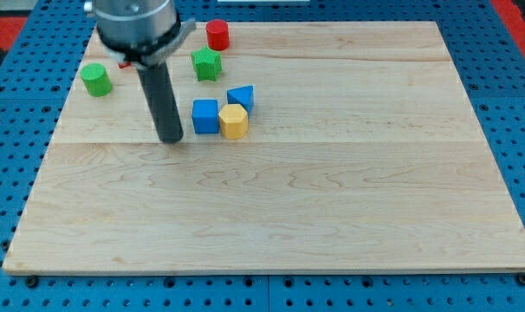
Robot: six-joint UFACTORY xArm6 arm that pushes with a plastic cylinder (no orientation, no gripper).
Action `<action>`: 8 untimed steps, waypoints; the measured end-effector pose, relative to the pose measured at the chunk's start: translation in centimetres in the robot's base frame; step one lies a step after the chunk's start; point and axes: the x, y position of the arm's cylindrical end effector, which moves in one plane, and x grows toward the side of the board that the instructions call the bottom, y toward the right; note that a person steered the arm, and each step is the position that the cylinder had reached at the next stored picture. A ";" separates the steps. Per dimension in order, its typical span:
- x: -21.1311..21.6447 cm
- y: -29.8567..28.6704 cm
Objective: Keep blue triangle and yellow hexagon in a diagonal line with red circle
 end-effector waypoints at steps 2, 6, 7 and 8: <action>-1.3 5.5; -4.9 10.3; -7.9 9.9; -9.1 9.3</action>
